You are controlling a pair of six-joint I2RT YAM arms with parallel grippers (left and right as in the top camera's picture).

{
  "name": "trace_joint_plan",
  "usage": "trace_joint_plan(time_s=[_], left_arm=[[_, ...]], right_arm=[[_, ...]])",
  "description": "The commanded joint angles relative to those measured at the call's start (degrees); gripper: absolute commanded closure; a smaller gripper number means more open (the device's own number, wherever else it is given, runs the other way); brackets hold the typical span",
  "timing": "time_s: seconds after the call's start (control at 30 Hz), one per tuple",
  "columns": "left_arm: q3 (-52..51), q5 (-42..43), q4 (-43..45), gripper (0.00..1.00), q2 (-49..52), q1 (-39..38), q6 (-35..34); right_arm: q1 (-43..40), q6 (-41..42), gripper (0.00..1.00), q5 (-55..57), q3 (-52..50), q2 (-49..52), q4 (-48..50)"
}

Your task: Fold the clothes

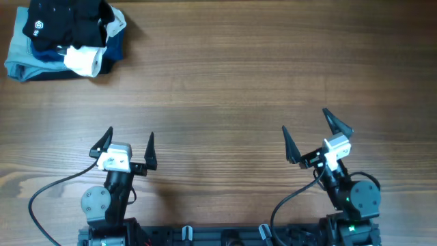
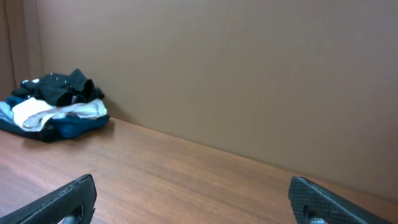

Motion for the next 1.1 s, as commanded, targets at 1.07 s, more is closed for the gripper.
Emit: trace_joint_plan(time_s=[1.07], left_arm=[[-0.39, -0.33, -0.02, 0.00, -0.42, 0.48, -0.59]], right_arm=[[-1.75, -0.31, 0.00, 0.50, -3.15, -14.38, -18.88]])
